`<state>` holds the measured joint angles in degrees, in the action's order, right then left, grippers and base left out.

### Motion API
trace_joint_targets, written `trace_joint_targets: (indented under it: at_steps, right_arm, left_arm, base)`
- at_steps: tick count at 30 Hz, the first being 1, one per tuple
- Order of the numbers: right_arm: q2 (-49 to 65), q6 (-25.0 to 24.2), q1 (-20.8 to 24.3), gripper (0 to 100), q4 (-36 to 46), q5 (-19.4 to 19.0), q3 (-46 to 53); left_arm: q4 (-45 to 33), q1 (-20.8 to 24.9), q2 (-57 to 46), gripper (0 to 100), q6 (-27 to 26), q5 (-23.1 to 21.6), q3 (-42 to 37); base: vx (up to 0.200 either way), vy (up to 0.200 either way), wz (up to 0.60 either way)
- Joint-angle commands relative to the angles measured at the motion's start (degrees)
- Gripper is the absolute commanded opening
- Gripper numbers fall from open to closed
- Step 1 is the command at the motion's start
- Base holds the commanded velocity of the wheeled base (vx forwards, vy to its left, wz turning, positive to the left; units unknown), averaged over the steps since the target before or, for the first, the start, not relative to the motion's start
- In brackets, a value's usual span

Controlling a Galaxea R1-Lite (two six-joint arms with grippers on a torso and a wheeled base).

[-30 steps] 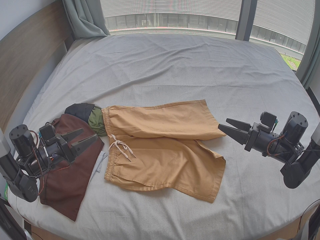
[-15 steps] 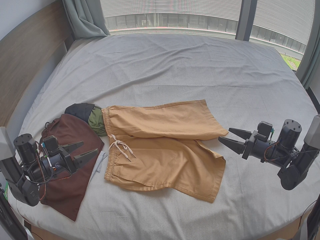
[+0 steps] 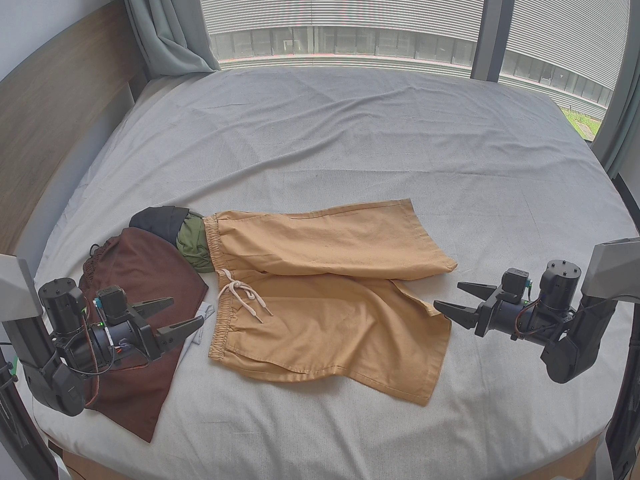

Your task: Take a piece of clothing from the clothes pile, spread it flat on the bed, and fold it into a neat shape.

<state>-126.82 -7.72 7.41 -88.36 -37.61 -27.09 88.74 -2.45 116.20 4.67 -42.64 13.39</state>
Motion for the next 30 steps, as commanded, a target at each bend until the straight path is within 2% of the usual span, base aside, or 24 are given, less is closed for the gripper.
trace_joint_targets:
  at_steps: [1, 30]
  right_arm:
    - [-4.14, 0.42, -0.03, 100, 0.03, -0.10, -1.30]
    - [-15.56, 4.11, 0.41, 100, -0.15, -0.54, -10.97]
  left_arm:
    - [0.12, 0.17, 0.43, 100, 0.34, -0.07, 0.50]
    - [0.12, 1.57, 0.34, 100, 1.92, -0.16, -0.20]
  base:
    - [0.000, 0.000, 0.00]
    - [0.000, 0.000, 0.00]
